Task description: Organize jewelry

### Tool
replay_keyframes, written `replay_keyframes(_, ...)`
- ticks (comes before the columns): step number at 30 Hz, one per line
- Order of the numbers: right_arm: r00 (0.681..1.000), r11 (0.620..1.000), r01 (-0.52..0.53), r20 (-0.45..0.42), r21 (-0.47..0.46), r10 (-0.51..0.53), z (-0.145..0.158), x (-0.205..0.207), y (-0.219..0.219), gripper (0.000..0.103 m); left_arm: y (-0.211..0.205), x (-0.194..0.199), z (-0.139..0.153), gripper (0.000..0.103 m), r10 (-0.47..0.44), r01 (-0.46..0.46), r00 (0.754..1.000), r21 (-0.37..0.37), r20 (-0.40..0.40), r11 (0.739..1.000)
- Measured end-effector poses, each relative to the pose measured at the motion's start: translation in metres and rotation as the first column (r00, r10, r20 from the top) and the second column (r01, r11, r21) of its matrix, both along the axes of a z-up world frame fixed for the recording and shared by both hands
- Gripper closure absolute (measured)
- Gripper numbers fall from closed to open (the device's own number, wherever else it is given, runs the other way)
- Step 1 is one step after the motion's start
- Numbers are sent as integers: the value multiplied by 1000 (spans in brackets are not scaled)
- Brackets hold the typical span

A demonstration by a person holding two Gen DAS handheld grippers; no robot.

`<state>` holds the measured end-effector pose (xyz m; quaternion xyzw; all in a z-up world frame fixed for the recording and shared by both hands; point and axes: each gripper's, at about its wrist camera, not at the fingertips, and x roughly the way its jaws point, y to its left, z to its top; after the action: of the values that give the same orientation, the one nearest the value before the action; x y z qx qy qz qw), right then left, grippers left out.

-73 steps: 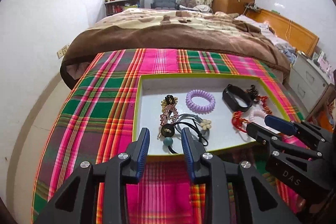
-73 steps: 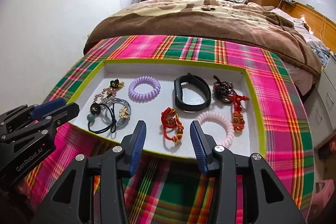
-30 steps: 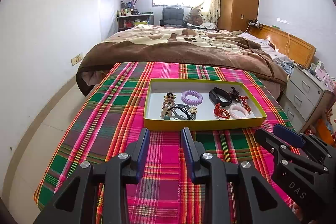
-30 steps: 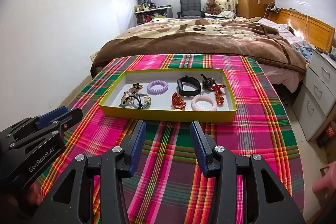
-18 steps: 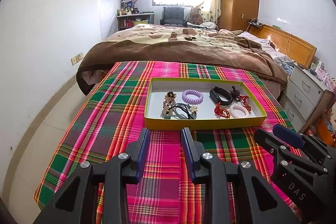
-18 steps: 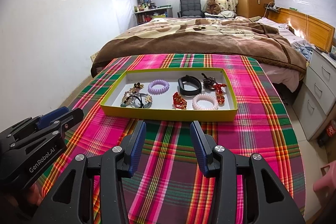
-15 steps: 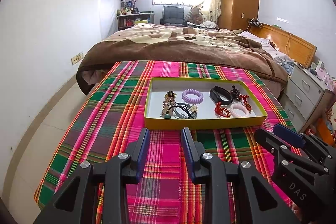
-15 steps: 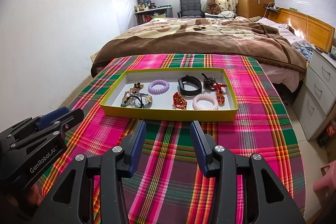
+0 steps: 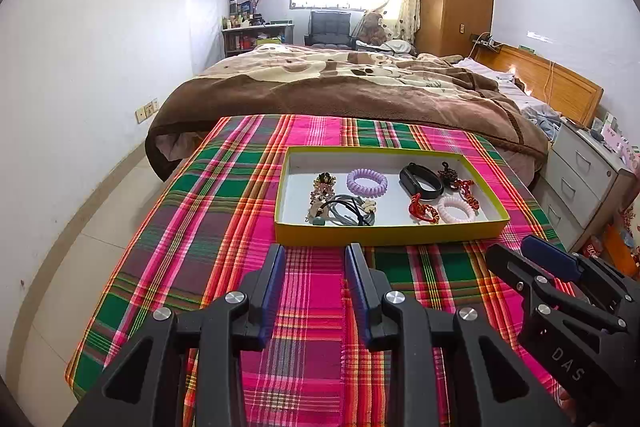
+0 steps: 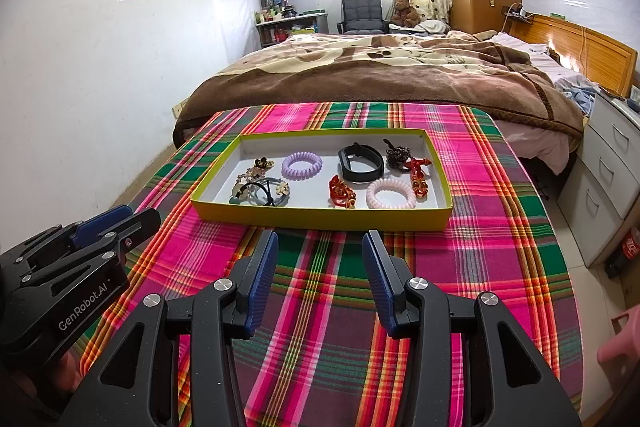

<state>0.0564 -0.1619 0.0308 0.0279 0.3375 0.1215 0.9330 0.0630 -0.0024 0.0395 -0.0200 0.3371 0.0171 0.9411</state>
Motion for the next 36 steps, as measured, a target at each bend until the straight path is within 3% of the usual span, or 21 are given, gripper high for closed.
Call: replay_keyframes(36,1000,1000,4,-1,-4,-4,0,-1,-1,58,4,2,-3,72,21,-21,1000,7,-18,1000)
